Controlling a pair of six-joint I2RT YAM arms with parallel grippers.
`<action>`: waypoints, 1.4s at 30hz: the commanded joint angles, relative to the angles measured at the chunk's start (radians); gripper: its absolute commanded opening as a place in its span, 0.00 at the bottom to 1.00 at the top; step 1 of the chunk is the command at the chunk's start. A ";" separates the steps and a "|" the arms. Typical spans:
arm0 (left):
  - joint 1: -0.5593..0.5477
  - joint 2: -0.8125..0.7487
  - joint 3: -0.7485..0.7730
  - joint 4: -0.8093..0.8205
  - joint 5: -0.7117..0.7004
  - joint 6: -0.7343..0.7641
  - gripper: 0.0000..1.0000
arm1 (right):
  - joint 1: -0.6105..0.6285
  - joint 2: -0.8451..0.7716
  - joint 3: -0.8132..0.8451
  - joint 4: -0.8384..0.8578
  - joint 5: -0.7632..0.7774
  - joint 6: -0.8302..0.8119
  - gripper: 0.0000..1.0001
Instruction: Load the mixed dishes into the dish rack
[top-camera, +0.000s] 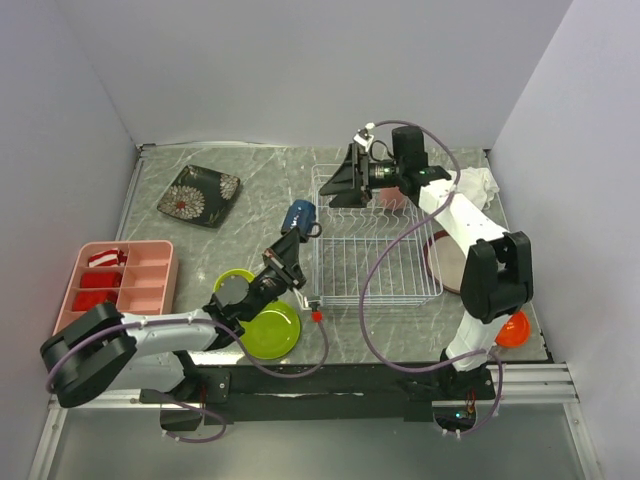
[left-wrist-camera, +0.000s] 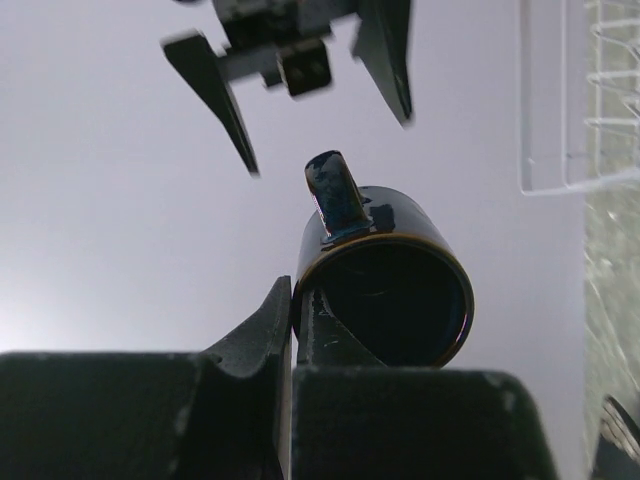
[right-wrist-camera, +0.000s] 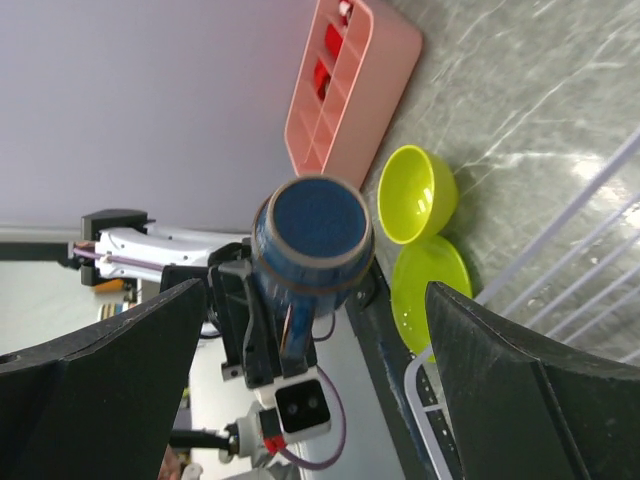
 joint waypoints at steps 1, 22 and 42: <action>-0.037 0.049 0.081 0.224 -0.024 0.048 0.01 | 0.020 0.022 0.072 0.056 -0.058 0.028 0.98; -0.108 0.090 0.127 0.193 -0.116 -0.005 0.01 | 0.074 0.065 0.106 0.060 -0.110 0.031 0.93; -0.106 0.208 0.182 0.270 -0.153 -0.027 0.01 | 0.097 0.076 0.113 0.039 -0.124 0.006 0.84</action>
